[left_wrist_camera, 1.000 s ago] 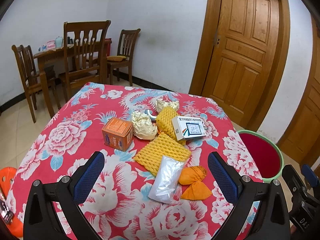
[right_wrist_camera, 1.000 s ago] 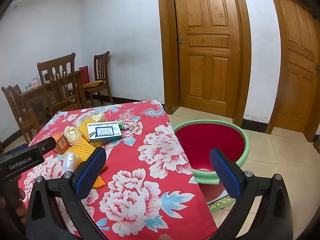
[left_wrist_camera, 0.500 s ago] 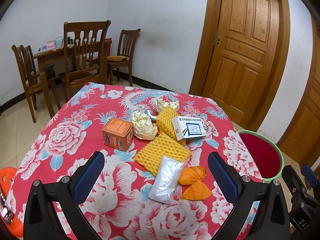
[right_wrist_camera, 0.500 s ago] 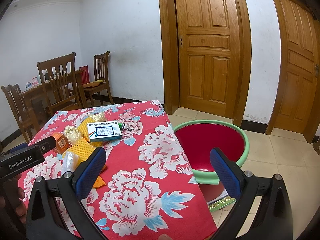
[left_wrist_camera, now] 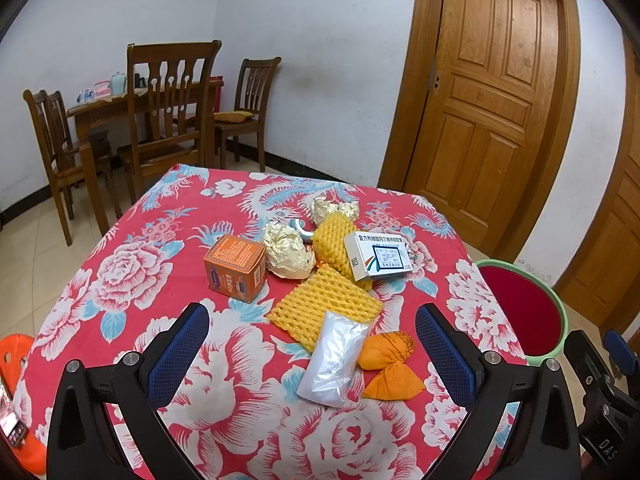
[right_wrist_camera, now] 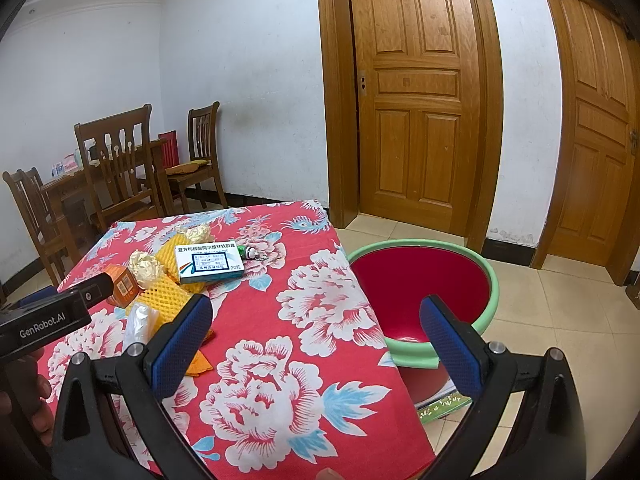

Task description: Collect trash

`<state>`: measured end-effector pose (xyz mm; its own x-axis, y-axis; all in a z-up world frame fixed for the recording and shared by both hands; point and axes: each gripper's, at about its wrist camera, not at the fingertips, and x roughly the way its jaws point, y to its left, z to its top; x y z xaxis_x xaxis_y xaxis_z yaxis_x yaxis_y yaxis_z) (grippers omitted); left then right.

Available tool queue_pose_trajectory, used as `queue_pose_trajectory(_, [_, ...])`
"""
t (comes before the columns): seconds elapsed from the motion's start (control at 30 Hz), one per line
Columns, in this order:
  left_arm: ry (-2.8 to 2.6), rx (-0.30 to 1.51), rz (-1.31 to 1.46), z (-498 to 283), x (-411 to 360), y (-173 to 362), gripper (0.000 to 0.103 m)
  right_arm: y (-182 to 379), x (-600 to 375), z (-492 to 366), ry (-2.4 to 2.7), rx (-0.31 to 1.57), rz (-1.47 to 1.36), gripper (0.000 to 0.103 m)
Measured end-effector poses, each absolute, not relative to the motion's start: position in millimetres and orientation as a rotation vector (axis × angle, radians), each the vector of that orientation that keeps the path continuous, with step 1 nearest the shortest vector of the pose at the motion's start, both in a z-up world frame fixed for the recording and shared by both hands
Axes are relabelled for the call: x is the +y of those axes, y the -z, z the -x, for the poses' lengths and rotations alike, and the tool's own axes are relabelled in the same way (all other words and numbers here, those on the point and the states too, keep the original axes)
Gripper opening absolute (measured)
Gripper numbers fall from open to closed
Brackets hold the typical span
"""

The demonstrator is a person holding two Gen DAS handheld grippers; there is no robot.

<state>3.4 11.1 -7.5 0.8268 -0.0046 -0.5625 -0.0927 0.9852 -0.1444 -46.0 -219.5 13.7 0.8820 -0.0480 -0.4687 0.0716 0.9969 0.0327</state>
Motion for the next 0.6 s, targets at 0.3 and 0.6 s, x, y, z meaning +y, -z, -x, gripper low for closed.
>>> queue_pose_trajectory(0.3, [-0.047,0.597,0.169,-3.4,10.9,7.1,0.102,-13.4,-219.5,45.8,0.061,0.489,-0.048,0.102])
queue_pose_trajectory(0.6, [-0.05,0.603,0.169,-4.7,14.2,9.7,0.102,-11.2,-218.8,45.5,0.061,0.492,-0.046,0.102])
